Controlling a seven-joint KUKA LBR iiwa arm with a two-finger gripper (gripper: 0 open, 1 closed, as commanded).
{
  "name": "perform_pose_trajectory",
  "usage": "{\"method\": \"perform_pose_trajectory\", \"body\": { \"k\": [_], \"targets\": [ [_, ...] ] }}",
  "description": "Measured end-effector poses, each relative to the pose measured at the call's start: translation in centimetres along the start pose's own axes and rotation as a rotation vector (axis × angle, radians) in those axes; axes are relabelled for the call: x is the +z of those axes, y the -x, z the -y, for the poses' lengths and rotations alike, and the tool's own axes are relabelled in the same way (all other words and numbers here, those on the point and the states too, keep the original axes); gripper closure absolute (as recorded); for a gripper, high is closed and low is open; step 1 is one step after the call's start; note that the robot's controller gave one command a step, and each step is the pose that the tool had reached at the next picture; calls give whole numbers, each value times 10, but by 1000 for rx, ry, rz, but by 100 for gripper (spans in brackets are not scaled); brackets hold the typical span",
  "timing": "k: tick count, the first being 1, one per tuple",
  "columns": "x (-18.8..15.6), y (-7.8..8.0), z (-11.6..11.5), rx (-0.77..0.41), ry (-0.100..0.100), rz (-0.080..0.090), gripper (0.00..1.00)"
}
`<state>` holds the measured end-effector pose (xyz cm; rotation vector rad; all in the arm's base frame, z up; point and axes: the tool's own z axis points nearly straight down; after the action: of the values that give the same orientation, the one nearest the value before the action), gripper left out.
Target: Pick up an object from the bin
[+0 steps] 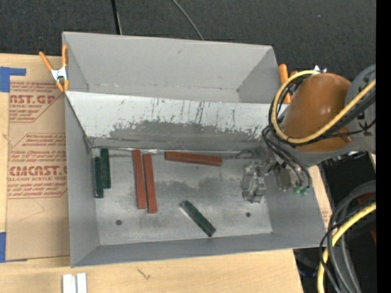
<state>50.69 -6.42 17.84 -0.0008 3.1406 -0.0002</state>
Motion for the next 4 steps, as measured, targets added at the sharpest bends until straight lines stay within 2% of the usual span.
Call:
{"method": "perform_pose_trajectory", "body": {
  "k": [1,2,3,4],
  "targets": [
    [0,0,0,0,0,0,100],
    [37,15,-63,99,1,-1,0],
    [37,15,-63,100,1,-1,0],
    [85,-13,-71,99,0,4,0]
  ]
}}
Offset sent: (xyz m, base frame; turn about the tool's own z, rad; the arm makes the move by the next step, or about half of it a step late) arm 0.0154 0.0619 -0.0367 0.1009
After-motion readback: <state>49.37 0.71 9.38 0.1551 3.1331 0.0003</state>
